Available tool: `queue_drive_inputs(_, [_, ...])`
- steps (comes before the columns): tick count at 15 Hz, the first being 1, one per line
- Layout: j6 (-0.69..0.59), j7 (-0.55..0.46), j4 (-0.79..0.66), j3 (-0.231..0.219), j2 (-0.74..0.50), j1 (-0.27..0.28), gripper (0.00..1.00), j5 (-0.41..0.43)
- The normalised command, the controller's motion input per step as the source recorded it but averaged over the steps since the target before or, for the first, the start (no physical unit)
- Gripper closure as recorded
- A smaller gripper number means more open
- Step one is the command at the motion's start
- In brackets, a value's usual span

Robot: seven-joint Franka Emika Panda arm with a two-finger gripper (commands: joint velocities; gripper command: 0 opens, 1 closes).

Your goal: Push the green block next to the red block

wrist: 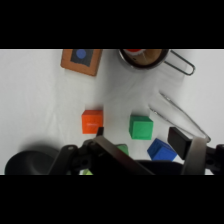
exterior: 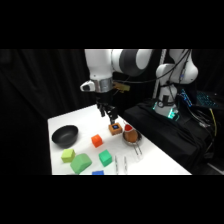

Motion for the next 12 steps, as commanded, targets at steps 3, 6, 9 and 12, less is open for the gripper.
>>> queue_drive_inputs(3, [0.03,0.12,0.05,0.030,0.04,0.017,0.00,-0.028])
queue_drive_inputs(6, [0.11,0.35,0.18,0.071,0.16,0.109,0.00,-0.083])
queue_drive_inputs(9, [0.11,0.41,0.30,0.087,0.27,0.174,0.00,-0.124])
queue_drive_inputs(12, [0.09,0.39,0.35,0.065,0.33,0.198,0.00,-0.161])
